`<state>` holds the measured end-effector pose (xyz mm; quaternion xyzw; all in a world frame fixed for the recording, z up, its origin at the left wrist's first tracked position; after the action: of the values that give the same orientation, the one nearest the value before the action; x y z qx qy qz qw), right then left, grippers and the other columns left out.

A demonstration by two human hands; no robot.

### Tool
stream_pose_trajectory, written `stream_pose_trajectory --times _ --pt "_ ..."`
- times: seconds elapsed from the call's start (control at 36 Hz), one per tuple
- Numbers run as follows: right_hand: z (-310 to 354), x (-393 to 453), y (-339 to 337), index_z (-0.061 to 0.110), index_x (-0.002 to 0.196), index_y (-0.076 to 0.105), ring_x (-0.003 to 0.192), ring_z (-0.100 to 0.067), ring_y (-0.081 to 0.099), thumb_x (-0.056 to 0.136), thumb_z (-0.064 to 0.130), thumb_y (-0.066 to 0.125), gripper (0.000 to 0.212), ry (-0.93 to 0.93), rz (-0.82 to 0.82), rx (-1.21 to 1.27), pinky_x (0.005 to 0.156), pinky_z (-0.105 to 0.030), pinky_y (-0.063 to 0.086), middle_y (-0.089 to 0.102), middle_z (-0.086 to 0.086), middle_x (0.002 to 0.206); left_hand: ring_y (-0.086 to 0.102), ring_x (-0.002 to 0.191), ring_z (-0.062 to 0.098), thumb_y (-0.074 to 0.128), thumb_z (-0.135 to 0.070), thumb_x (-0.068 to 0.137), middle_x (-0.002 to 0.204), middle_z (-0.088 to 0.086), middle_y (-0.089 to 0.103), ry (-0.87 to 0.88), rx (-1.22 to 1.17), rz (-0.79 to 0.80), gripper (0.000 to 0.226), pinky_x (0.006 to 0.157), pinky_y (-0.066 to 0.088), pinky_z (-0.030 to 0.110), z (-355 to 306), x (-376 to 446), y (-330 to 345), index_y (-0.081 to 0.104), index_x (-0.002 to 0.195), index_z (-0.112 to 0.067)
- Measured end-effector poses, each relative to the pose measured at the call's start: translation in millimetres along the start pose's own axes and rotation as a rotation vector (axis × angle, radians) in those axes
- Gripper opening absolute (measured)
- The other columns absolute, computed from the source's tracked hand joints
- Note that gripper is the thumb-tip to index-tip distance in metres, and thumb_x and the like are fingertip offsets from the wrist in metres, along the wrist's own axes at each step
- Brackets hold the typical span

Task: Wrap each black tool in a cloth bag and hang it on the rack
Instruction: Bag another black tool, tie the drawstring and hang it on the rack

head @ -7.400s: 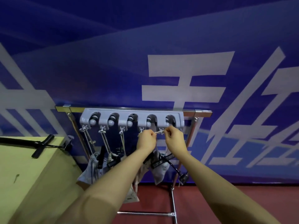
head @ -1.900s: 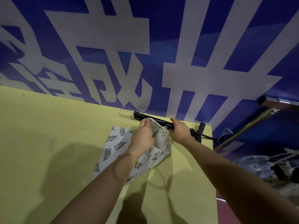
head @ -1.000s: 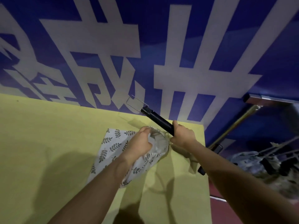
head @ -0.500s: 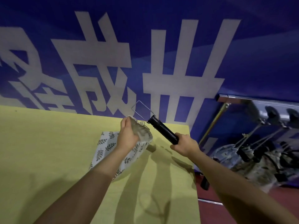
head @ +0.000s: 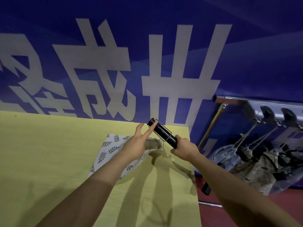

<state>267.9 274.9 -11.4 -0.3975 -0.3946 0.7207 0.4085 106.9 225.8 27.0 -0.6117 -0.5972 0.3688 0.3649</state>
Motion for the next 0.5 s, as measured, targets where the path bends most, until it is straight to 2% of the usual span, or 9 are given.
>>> stream_pose_trajectory --times 0.06,0.14,0.22,0.31,0.36,0.42,0.5 --pt "2.6 -0.2 -0.7 0.018 0.120 0.043 0.075 -0.018 0.053 0.085 0.027 0.059 0.040 -0.022 0.000 -0.004 0.050 -0.022 0.036 0.053 0.001 0.088 0.060 0.066 0.022 0.046 0.020 0.078 0.149 -0.002 0.007 0.001 0.013 -0.016 0.118 0.053 0.053 0.031 0.0 0.4 2.4 -0.016 0.133 -0.064" --pt "3.8 -0.9 -1.8 0.019 0.119 0.044 0.073 -0.017 0.053 0.085 0.030 0.059 0.039 -0.045 -0.007 -0.028 0.050 -0.022 0.035 0.054 0.001 0.087 0.055 0.063 0.024 0.045 0.015 0.079 0.129 0.007 0.025 -0.060 0.016 -0.097 0.090 0.053 0.050 0.033 6.3 0.8 -6.3 0.014 0.139 -0.045" --pt "-2.5 -1.3 -1.9 0.019 0.119 0.045 0.074 -0.017 0.054 0.086 0.031 0.058 0.038 -0.036 -0.011 -0.035 0.054 -0.024 0.040 0.055 0.002 0.086 0.052 0.067 0.023 0.045 0.012 0.081 0.115 0.004 0.031 -0.030 0.049 -0.136 0.059 0.052 0.046 0.033 6.5 -0.7 -10.9 0.033 0.125 -0.026" --pt "-10.7 -1.6 -4.1 0.020 0.119 0.046 0.075 -0.016 0.054 0.086 0.030 0.059 0.037 -0.026 -0.013 -0.002 0.050 -0.021 0.035 0.055 0.002 0.087 0.051 0.075 0.022 0.042 0.008 0.085 0.108 0.000 0.037 -0.067 -0.005 -0.124 0.029 0.058 0.044 0.034 21.6 0.6 -5.9 0.047 0.100 -0.016" --pt "-14.1 -1.6 -3.3 0.020 0.119 0.047 0.077 -0.017 0.056 0.085 0.029 0.060 0.038 -0.028 -0.003 0.048 0.051 -0.021 0.037 0.057 0.001 0.089 0.054 0.089 0.023 0.040 0.007 0.088 0.118 0.002 0.044 -0.111 -0.019 -0.103 0.032 0.071 0.050 0.034 34.7 4.8 -0.2 0.058 0.108 -0.010" --pt "-15.2 -1.4 -0.6 0.021 0.119 0.049 0.077 -0.017 0.057 0.083 0.029 0.062 0.039 -0.037 0.015 0.083 0.054 -0.022 0.039 0.059 0.001 0.089 0.053 0.105 0.024 0.038 0.010 0.088 0.130 0.006 0.045 -0.141 -0.015 -0.076 0.044 0.087 0.049 0.033 40.2 8.3 5.3 0.053 0.126 -0.005" --pt "-12.5 -1.5 6.2 0.023 0.118 0.051 0.074 -0.016 0.055 0.081 0.030 0.062 0.039 -0.061 0.063 0.071 0.054 -0.024 0.038 0.058 0.001 0.089 0.052 0.108 0.020 0.038 0.012 0.088 0.140 0.001 0.036 -0.182 -0.142 -0.065 0.055 0.084 0.048 0.028 41.0 10.0 8.5 0.037 0.140 -0.008"
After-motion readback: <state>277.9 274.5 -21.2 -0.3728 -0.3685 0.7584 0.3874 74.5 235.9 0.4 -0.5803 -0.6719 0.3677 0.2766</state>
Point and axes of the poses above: each hand's wrist, its own x-axis towards the middle knuckle, its own y-axis out of the palm, z = x × y, the point moved 10 cm from there along x, towards the middle knuckle
